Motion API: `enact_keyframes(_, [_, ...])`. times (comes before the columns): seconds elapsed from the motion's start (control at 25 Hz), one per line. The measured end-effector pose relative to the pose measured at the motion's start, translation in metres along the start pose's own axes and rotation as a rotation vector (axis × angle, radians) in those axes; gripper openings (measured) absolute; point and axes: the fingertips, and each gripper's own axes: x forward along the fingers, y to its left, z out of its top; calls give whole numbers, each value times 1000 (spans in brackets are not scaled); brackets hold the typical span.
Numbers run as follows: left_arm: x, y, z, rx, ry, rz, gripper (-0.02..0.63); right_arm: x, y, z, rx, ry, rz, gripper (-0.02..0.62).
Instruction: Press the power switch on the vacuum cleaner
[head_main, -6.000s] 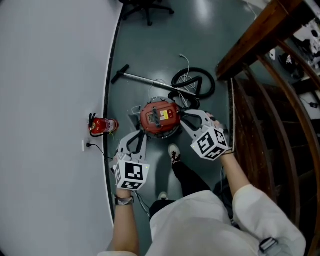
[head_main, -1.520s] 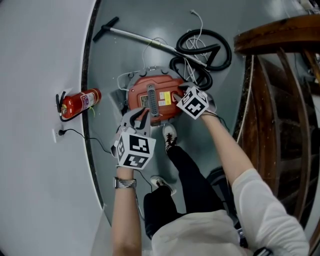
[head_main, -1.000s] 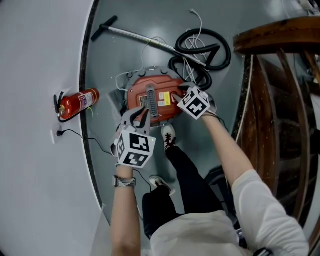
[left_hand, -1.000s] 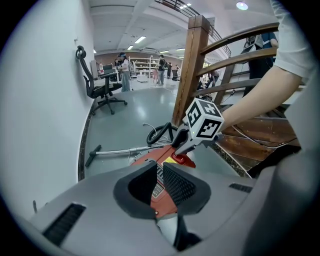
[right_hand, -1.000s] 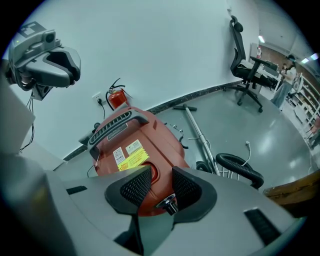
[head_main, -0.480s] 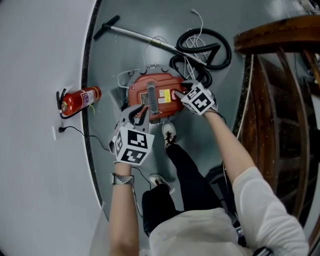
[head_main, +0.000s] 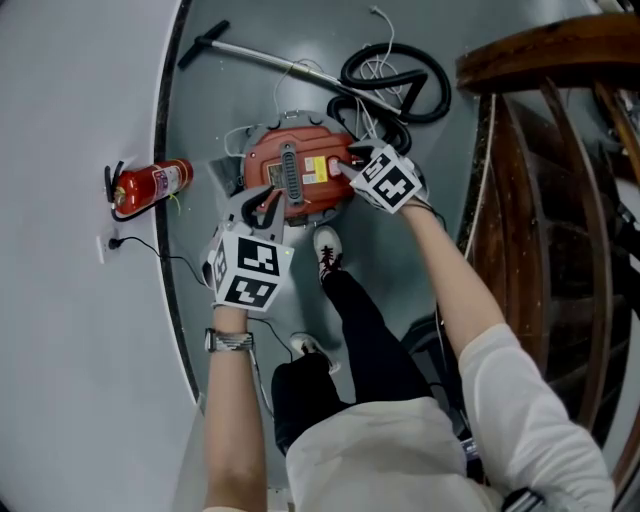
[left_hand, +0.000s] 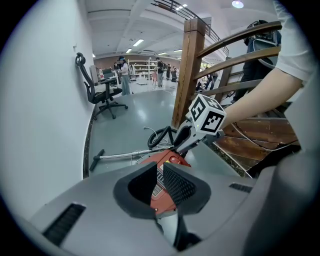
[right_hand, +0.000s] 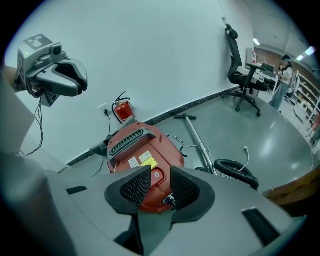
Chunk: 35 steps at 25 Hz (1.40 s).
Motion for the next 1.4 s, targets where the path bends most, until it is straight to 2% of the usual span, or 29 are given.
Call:
enact_keyframes(0.24, [-18, -5, 7, 17, -9, 13, 38, -36, 10, 10, -37, -22, -51, 93])
enact_keyframes(0.52, [-40, -17, 19, 28, -18, 23, 38, -84, 14, 19, -61, -38, -110, 64])
enact_keyframes(0.72, [-55, -29, 27, 45, -27, 20, 38, -112, 22, 31, -115, -64, -151, 46])
enact_keyframes(1.24, [-92, -28, 29, 84, -75, 38, 37, -165, 56, 60, -196, -107, -210, 32])
enact_keyframes(1.4, [-109, -33, 27, 109, -100, 34, 18, -187, 70, 65, -205, -130, -240, 32])
